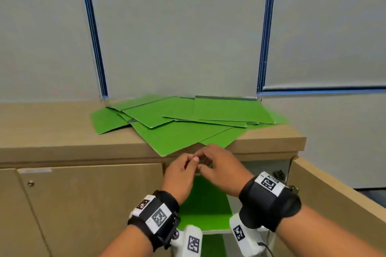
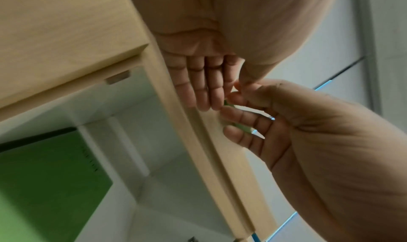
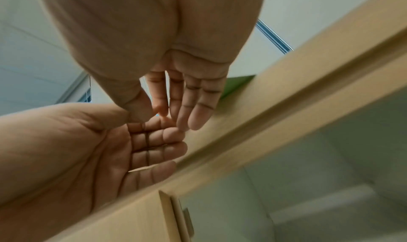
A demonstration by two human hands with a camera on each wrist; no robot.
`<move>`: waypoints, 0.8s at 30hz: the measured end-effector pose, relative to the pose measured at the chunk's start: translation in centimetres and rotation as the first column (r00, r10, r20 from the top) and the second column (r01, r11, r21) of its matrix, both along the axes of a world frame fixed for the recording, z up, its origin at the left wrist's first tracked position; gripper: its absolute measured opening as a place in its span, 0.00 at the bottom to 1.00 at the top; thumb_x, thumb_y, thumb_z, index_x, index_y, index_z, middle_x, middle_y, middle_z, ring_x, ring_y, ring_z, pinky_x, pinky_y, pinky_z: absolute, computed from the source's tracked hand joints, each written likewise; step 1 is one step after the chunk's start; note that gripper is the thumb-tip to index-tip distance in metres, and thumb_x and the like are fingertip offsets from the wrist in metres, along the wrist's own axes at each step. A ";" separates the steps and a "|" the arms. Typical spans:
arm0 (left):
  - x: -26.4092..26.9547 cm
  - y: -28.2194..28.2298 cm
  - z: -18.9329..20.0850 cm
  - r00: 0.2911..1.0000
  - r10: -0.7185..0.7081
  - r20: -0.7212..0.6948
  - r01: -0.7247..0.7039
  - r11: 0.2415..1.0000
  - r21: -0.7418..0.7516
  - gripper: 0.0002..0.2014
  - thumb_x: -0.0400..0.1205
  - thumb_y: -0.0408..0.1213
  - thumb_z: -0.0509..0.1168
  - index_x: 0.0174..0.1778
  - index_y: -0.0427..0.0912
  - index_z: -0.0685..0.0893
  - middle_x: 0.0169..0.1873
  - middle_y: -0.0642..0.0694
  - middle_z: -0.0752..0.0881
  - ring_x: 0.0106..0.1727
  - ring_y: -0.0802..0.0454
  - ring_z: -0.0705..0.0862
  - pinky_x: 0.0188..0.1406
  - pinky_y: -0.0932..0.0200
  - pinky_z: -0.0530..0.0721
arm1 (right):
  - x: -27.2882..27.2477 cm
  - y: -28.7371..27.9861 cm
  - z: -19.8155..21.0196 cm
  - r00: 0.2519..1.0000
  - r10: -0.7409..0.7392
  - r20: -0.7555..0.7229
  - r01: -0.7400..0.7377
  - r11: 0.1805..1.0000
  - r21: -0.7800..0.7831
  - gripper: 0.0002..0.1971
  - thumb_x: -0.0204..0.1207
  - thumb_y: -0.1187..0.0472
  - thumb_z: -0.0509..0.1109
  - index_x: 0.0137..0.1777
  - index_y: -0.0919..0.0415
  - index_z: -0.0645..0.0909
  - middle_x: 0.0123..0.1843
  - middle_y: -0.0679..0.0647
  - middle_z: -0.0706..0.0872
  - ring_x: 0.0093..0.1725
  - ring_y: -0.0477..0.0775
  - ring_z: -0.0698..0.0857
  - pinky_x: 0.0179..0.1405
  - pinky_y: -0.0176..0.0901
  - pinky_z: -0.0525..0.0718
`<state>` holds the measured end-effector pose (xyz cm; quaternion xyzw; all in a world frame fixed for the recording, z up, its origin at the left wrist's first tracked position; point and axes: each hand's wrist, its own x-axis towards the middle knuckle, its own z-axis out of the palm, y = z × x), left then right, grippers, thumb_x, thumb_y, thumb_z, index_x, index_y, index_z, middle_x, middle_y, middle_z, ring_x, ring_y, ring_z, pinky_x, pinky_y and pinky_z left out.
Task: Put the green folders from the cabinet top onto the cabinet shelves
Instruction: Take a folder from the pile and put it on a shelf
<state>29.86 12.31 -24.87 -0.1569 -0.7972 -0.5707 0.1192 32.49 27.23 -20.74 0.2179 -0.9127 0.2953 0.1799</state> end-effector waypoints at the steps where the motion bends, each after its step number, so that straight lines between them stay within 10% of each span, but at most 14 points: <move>1: 0.2 0.2 1.3 1.000 0.005 -0.029 -0.006 0.999 -0.047 0.16 0.79 0.55 0.58 0.48 0.51 0.87 0.42 0.53 0.90 0.48 0.51 0.87 0.55 0.42 0.85 | 0.2 0.1 0.9 1.000 0.005 -0.003 -0.005 1.000 -0.011 0.09 0.76 0.54 0.68 0.56 0.48 0.82 0.50 0.44 0.81 0.48 0.43 0.81 0.51 0.39 0.81; 8: -0.6 1.5 9.5 0.959 0.046 -0.281 -0.179 0.865 -0.468 0.13 0.80 0.51 0.62 0.37 0.48 0.83 0.33 0.51 0.88 0.39 0.49 0.87 0.42 0.54 0.83 | -1.8 3.7 5.3 0.990 -0.141 0.017 0.141 0.957 -0.253 0.08 0.74 0.63 0.69 0.50 0.53 0.84 0.45 0.45 0.87 0.44 0.47 0.86 0.41 0.30 0.80; 14: -9.4 6.3 12.2 0.980 -0.092 -0.176 -0.113 0.471 -0.875 0.27 0.82 0.49 0.62 0.77 0.42 0.71 0.78 0.42 0.68 0.77 0.43 0.69 0.75 0.51 0.69 | -4.8 7.8 5.0 0.930 -0.114 0.349 0.339 0.635 -0.694 0.07 0.78 0.69 0.64 0.40 0.60 0.77 0.39 0.56 0.82 0.31 0.51 0.80 0.26 0.40 0.79; 18: -14.0 8.3 11.9 0.993 -0.034 -0.116 -0.105 0.222 -0.969 0.37 0.83 0.55 0.58 0.85 0.44 0.52 0.85 0.44 0.47 0.86 0.45 0.48 0.82 0.40 0.53 | -5.1 8.6 2.5 0.912 -0.048 0.407 0.358 0.573 -0.737 0.06 0.79 0.69 0.63 0.43 0.59 0.76 0.38 0.56 0.82 0.27 0.48 0.79 0.23 0.38 0.77; 24: -16.3 9.6 10.2 0.996 0.005 -0.093 -0.092 0.207 -0.974 0.36 0.83 0.64 0.50 0.84 0.50 0.56 0.81 0.42 0.63 0.80 0.40 0.63 0.77 0.41 0.63 | -5.2 9.9 2.2 0.913 0.016 0.407 0.345 0.501 -0.794 0.05 0.80 0.70 0.62 0.45 0.63 0.78 0.37 0.59 0.84 0.25 0.47 0.80 0.21 0.36 0.77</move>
